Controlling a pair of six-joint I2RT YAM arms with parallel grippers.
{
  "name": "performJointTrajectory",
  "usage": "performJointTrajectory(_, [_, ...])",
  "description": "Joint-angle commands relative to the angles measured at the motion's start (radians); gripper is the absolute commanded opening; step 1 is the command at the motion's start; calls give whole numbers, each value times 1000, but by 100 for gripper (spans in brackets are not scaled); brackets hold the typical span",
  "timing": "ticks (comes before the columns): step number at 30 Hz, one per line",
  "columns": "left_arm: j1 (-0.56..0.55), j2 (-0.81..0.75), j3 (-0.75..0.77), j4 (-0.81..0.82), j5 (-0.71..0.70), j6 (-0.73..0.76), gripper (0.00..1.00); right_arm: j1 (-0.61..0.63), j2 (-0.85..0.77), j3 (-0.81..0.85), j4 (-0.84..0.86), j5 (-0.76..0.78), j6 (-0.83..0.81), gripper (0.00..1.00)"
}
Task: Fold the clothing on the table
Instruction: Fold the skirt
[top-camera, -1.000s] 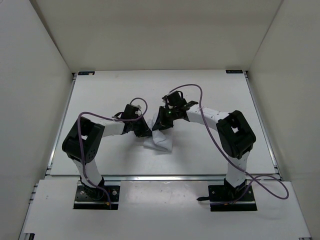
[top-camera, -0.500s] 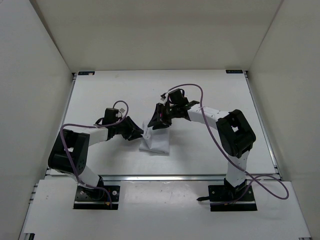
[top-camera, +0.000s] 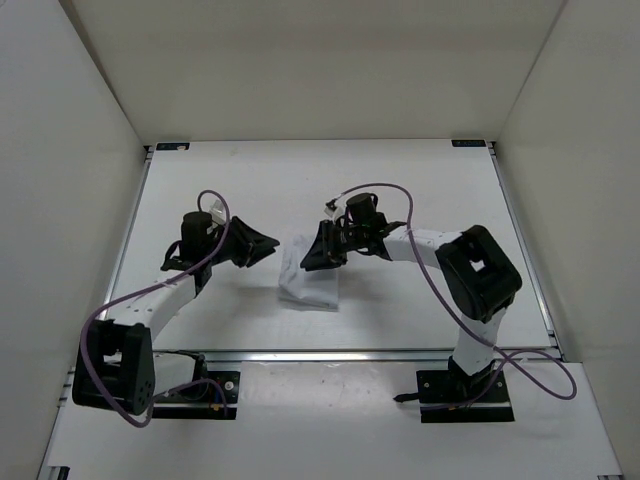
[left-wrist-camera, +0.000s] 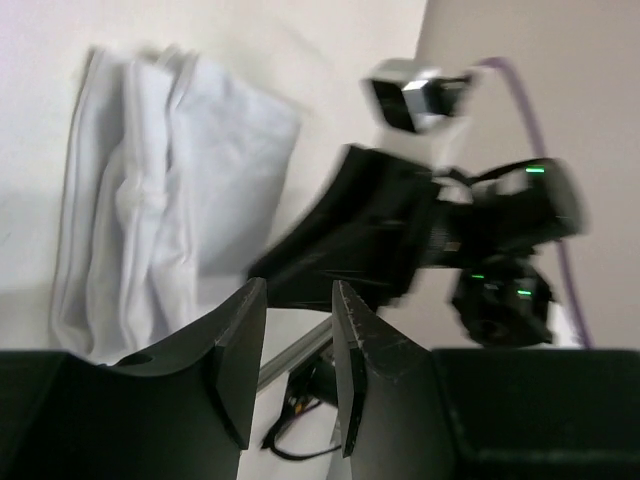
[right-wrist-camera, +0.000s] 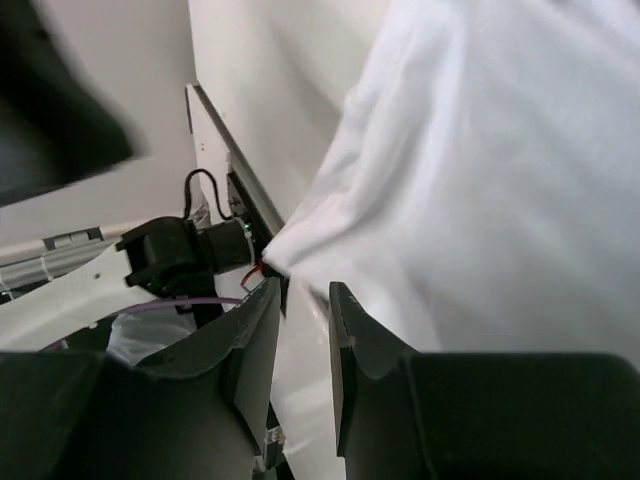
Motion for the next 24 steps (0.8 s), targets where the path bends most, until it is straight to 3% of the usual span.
performJointTrajectory(1, [27,-42,62,-93,-48,43,43,35,117,19,167,-79,22,23])
performJointTrajectory(4, [44,-42,66,-118,-25,59,42,55,227,61,136,-77,32,25])
performJointTrajectory(7, [49,-51,47,-104,-22,44,42,33,301,-37,401,-157,210,26])
performJointTrajectory(9, [52,-53,56,-114,-14,48,43,17,307,-77,487,-186,271,26])
performJointTrajectory(11, [53,-53,74,-137,-5,66,43,6,242,-66,453,-191,243,26])
performJointTrajectory(15, [63,-82,114,-187,-14,97,44,-16,26,56,73,-90,15,31])
performJointTrajectory(17, [66,-90,126,-217,-14,103,43,-35,-74,73,-69,-35,-39,40])
performJointTrajectory(19, [67,-109,132,-231,-17,114,43,-67,-171,38,-112,-10,-31,42])
performJointTrajectory(22, [52,-132,126,-259,-15,117,43,-118,-309,-54,-95,-4,-26,58])
performJointTrajectory(24, [46,-151,126,-285,-12,135,44,-161,-402,-109,-91,4,-23,59])
